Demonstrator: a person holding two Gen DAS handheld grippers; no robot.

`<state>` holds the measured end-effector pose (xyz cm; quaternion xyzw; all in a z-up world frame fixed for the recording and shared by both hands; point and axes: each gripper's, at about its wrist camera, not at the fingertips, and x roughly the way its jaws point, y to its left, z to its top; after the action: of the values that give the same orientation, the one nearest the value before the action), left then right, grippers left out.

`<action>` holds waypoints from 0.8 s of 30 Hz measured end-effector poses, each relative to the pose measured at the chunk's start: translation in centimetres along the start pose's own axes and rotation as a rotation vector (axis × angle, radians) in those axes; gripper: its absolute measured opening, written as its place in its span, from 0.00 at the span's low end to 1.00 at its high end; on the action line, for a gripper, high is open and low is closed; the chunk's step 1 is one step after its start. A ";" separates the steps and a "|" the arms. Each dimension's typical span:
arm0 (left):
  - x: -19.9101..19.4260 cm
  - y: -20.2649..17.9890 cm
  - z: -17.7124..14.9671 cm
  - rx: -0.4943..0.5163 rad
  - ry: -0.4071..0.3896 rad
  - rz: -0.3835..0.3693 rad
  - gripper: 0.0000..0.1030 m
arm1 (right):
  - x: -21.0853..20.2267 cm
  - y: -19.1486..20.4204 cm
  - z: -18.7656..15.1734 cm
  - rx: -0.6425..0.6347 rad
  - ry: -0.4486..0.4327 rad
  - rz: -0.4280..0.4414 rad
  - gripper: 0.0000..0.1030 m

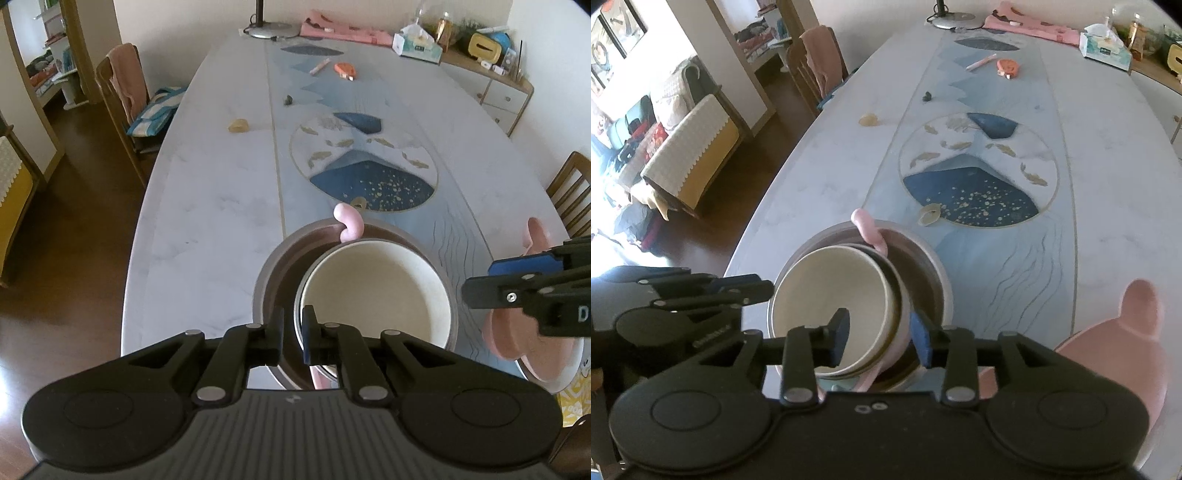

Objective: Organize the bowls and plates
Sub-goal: 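Lower the cream bowl into the pot and open both grippers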

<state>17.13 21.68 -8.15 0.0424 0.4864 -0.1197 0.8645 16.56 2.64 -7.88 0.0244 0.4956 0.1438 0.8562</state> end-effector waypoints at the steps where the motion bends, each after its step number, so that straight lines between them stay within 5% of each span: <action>1: -0.2 0.1 0.0 -0.004 -0.005 -0.002 0.11 | -0.1 -0.2 0.0 0.001 -0.004 0.002 0.39; 14: -1.1 1.0 -0.3 -0.032 -0.032 -0.056 0.14 | -1.7 -2.0 -0.8 0.005 -0.065 0.035 0.63; 16: -1.1 1.2 -0.4 -0.036 -0.035 -0.058 0.27 | -1.9 -2.4 -1.0 0.007 -0.077 0.043 0.65; 18: -1.1 1.3 -0.7 -0.048 -0.049 -0.054 0.58 | -2.1 -2.7 -1.2 0.008 -0.089 0.050 0.72; 19: -1.2 1.5 -0.8 -0.054 -0.064 -0.050 0.64 | -2.2 -2.8 -1.3 0.006 -0.093 0.053 0.72; 24: -1.1 2.2 -1.1 -0.070 -0.081 -0.047 0.69 | -2.3 -3.2 -2.0 -0.024 -0.138 0.030 0.82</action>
<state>16.23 24.23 -7.92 -0.0043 0.4557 -0.1246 0.8813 14.52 -1.29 -7.54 0.0312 0.4331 0.1605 0.8864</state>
